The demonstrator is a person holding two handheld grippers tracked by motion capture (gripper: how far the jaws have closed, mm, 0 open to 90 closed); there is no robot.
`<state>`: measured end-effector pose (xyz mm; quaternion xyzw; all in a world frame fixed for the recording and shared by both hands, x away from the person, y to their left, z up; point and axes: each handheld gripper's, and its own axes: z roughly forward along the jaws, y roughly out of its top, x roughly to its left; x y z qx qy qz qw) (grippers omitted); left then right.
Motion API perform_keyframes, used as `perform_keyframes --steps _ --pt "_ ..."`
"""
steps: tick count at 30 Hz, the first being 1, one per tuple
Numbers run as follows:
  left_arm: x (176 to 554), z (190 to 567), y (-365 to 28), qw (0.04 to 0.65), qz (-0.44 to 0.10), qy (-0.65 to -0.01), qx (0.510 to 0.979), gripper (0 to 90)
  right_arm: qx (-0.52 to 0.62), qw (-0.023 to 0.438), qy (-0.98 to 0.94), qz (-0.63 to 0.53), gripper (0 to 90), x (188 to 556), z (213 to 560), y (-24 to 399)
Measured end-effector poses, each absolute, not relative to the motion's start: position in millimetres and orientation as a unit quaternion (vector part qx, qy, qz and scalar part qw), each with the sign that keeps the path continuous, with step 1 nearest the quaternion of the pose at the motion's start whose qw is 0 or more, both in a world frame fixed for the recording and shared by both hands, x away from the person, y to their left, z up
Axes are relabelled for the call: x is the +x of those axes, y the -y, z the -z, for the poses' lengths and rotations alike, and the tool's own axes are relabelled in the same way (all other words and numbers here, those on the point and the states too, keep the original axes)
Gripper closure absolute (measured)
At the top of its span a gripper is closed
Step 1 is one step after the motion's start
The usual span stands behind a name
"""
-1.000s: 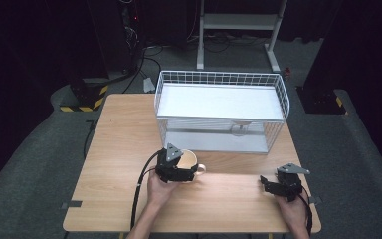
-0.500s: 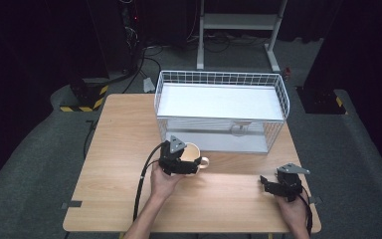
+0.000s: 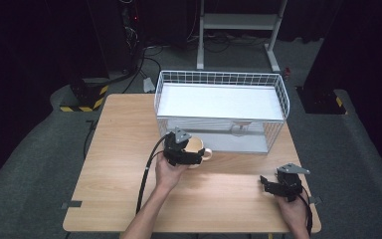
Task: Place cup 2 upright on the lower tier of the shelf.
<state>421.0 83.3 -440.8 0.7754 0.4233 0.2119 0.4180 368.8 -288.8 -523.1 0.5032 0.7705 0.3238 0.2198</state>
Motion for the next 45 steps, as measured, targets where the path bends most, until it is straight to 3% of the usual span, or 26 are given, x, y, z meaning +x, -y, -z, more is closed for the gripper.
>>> perform_keyframes --steps 45 --pt "461.6 461.9 -74.4 0.417 -0.244 -0.455 0.748 10.1 0.503 0.220 -0.770 -0.323 24.7 368.4 523.2 288.7"
